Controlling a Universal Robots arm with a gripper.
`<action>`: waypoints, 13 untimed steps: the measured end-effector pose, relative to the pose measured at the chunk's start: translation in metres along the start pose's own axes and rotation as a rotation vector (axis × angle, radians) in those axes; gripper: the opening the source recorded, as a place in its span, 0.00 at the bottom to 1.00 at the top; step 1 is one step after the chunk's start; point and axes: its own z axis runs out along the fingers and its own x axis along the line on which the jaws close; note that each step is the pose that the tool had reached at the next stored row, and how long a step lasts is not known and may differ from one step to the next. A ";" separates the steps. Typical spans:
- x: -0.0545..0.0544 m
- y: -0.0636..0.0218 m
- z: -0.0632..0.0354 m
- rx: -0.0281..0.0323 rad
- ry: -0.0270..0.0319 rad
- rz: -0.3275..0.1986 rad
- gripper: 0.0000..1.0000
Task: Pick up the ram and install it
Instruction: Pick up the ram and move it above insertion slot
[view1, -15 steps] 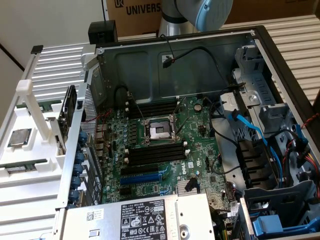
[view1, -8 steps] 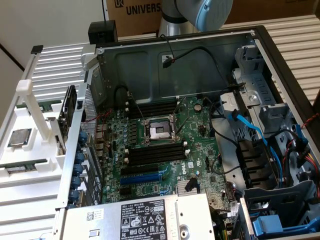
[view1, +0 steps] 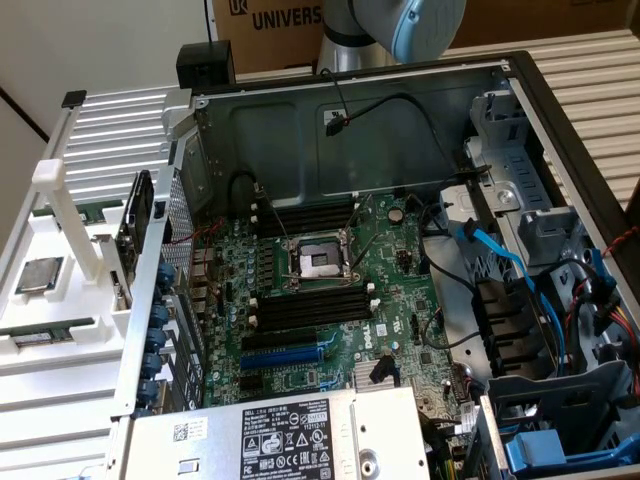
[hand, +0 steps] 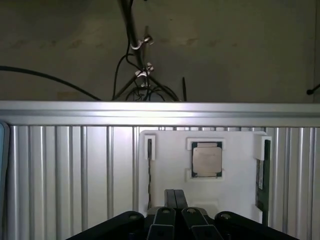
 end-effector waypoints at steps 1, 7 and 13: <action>0.001 0.0000 0.0017 0.0000 0.0000 0.000 0.12; 0.007 0.0001 0.0125 0.0000 -0.0033 0.000 0.12; 0.015 -0.0009 0.0231 -0.0001 -0.0128 0.000 0.12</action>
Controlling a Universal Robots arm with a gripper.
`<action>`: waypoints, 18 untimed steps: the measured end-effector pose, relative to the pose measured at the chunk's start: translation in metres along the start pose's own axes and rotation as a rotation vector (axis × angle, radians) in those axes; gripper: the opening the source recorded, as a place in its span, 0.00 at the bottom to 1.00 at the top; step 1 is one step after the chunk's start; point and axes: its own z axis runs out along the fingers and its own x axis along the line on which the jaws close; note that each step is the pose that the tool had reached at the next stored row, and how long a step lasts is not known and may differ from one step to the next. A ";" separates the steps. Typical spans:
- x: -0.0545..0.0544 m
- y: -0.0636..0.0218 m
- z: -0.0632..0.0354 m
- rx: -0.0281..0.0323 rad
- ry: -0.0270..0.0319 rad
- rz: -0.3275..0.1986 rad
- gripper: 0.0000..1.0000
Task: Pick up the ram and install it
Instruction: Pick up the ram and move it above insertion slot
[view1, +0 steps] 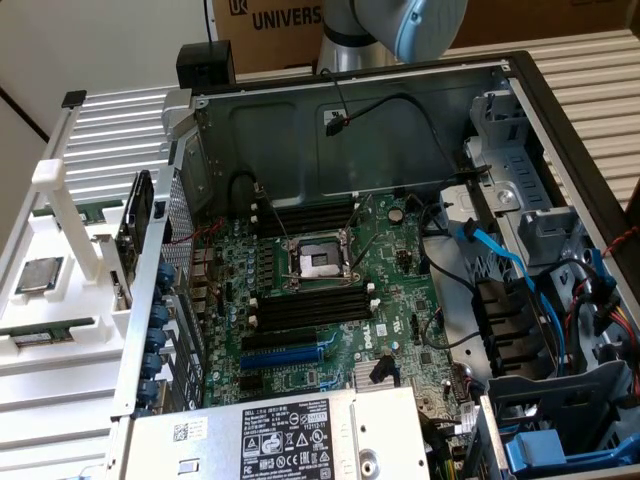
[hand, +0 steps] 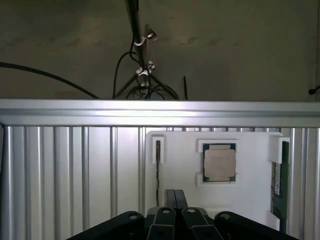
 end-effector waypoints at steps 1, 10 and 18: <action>0.001 -0.0004 0.0019 0.0000 -0.0014 0.000 0.12; 0.010 -0.0119 0.0182 0.0000 -0.0091 0.000 0.12; 0.014 -0.0249 0.0326 -0.0002 -0.0108 0.000 0.12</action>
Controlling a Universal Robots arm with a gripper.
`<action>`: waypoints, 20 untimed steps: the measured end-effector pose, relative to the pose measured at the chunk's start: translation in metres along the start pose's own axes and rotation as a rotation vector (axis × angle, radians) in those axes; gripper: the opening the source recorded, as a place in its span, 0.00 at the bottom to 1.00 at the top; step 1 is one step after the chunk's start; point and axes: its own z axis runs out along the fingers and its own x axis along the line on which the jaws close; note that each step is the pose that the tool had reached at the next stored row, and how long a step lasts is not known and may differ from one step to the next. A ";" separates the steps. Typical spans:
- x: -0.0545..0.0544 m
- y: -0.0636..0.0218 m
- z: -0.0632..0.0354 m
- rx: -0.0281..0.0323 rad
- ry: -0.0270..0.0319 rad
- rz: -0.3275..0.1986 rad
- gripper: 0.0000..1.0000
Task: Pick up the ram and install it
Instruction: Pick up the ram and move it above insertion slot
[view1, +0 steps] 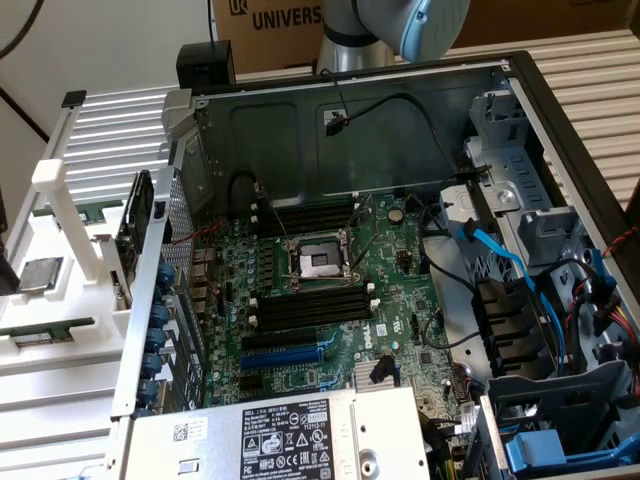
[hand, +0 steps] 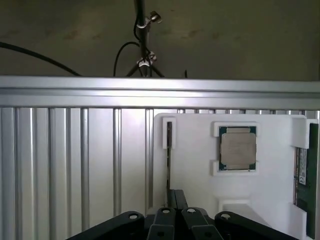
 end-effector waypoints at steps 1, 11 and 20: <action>0.000 0.0000 0.0055 0.0000 -0.0001 0.000 0.12; 0.002 0.0003 0.0255 0.0002 -0.0002 0.000 0.12; 0.002 0.0004 0.0306 0.0000 -0.0006 0.000 0.12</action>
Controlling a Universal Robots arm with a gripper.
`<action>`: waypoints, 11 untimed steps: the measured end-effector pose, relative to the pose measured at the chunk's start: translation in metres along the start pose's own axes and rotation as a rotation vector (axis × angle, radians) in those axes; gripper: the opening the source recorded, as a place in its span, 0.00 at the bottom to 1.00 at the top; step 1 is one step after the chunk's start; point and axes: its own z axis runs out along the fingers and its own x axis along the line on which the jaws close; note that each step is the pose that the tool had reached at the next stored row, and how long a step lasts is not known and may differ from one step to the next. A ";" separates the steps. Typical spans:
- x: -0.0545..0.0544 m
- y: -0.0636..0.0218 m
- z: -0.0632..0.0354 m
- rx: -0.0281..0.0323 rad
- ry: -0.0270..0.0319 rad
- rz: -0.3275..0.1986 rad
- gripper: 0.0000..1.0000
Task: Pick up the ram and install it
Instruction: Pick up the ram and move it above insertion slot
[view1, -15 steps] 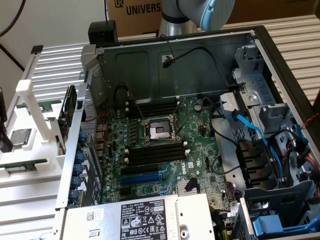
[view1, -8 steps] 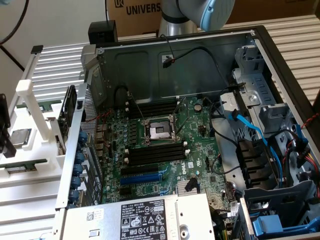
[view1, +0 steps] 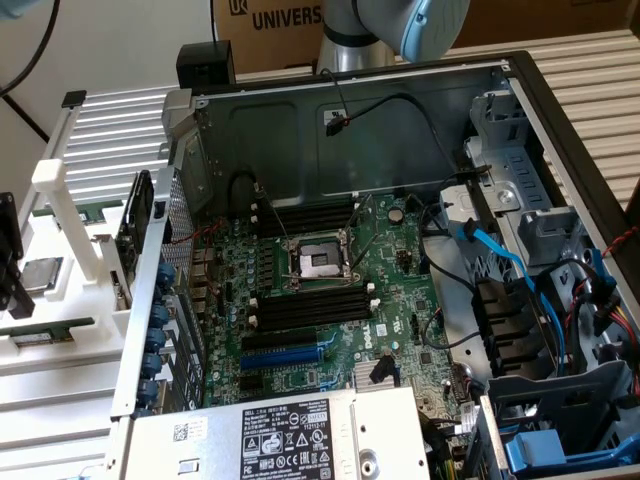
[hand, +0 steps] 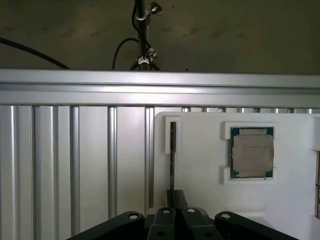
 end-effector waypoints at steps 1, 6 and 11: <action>0.000 0.0000 0.0001 0.0001 -0.0001 0.000 0.12; 0.000 0.0000 0.0000 0.0001 0.0000 0.000 0.12; 0.000 0.0000 0.0000 0.0001 -0.0001 0.000 0.26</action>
